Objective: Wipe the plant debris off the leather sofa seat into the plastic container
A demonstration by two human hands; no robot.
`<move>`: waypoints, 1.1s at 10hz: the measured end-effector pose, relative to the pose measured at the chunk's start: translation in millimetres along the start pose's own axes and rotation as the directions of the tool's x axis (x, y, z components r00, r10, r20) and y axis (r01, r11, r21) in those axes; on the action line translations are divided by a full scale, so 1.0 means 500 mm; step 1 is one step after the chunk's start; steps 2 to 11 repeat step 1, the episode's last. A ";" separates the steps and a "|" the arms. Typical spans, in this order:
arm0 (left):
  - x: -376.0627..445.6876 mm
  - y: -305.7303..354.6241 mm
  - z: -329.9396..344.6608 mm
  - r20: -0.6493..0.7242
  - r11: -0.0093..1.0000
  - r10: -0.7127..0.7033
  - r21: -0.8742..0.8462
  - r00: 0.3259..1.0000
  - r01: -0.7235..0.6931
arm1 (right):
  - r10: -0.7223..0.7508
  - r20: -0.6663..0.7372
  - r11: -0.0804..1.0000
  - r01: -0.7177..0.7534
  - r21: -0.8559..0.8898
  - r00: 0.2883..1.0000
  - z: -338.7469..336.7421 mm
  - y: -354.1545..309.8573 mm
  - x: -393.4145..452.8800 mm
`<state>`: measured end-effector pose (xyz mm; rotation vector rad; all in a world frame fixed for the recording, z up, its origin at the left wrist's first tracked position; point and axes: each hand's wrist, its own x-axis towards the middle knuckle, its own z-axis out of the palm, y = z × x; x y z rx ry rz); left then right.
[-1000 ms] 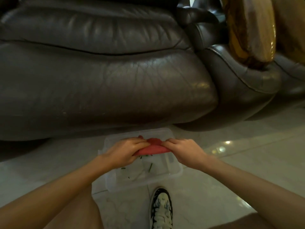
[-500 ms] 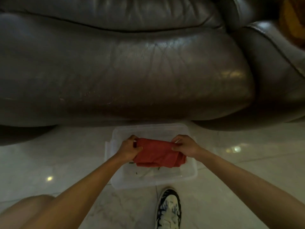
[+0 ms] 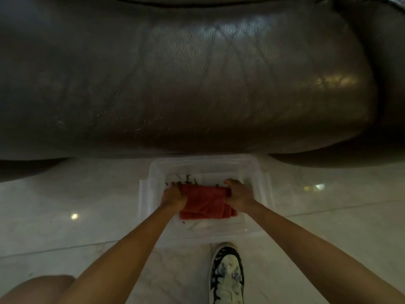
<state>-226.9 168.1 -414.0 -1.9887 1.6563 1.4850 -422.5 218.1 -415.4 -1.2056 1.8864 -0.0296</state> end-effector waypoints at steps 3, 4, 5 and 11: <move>0.006 0.007 0.002 -0.056 0.999 0.017 0.045 0.998 -0.015 | -0.082 -0.046 0.989 0.076 -0.126 0.996 -0.004 -0.004 -0.001; 0.006 0.007 0.002 -0.056 0.999 0.017 0.045 0.998 -0.015 | -0.082 -0.046 0.989 0.076 -0.126 0.996 -0.004 -0.004 -0.001; 0.006 0.007 0.002 -0.056 0.999 0.017 0.045 0.998 -0.015 | -0.082 -0.046 0.989 0.076 -0.126 0.996 -0.004 -0.004 -0.001; 0.006 0.007 0.002 -0.056 0.999 0.017 0.045 0.998 -0.015 | -0.082 -0.046 0.989 0.076 -0.126 0.996 -0.004 -0.004 -0.001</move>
